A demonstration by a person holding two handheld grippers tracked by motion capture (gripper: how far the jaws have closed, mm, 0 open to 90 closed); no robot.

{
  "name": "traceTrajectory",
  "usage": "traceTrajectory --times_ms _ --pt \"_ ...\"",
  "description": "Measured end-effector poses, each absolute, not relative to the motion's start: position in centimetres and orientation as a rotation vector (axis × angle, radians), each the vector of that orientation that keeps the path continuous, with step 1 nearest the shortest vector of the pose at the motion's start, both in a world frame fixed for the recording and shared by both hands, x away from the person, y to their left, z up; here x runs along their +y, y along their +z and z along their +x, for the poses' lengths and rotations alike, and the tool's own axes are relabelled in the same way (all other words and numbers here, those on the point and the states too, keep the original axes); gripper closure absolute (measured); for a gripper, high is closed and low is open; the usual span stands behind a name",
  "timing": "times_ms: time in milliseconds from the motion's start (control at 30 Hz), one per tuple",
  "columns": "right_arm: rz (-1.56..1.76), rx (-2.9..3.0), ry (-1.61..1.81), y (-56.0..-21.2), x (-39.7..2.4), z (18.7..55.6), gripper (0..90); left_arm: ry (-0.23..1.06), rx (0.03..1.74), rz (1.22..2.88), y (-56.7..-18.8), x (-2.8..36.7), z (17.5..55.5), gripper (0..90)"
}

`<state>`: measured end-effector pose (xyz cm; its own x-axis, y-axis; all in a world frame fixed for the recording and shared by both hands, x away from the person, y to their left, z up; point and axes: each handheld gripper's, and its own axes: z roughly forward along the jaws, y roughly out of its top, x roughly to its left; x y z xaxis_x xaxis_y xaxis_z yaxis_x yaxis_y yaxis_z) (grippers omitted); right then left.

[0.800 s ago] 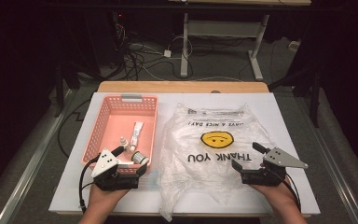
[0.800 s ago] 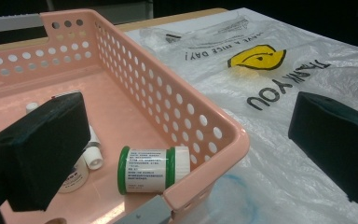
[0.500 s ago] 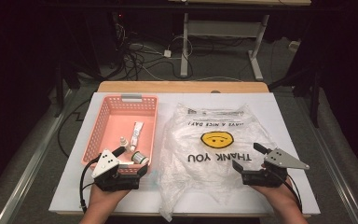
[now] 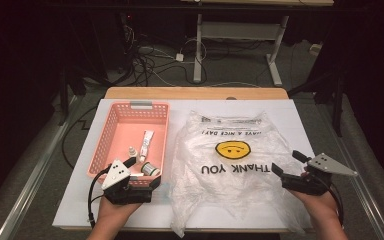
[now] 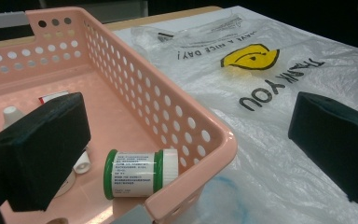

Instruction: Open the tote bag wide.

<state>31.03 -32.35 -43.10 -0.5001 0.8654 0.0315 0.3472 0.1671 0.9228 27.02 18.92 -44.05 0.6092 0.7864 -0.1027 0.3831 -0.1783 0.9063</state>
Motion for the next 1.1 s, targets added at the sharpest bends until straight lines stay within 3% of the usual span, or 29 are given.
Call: traceTrajectory --times_ms 133,400,700,1100 --pt "1.196 1.89 1.301 -43.1 -34.4 31.2 12.7 0.427 0.966 1.774 -43.7 18.8 26.9 0.0" --pt "1.284 1.871 1.216 -44.2 -37.1 31.7 13.2 0.44 0.947 1.79 -43.7 18.4 26.6 0.0" --pt "1.306 1.898 1.187 -45.2 -37.3 33.0 13.9 0.435 0.942 1.729 -43.8 18.9 26.4 0.0" --pt "1.35 1.95 1.151 -44.7 -36.4 39.8 19.0 0.405 0.948 1.775 -43.7 18.6 26.4 0.9"
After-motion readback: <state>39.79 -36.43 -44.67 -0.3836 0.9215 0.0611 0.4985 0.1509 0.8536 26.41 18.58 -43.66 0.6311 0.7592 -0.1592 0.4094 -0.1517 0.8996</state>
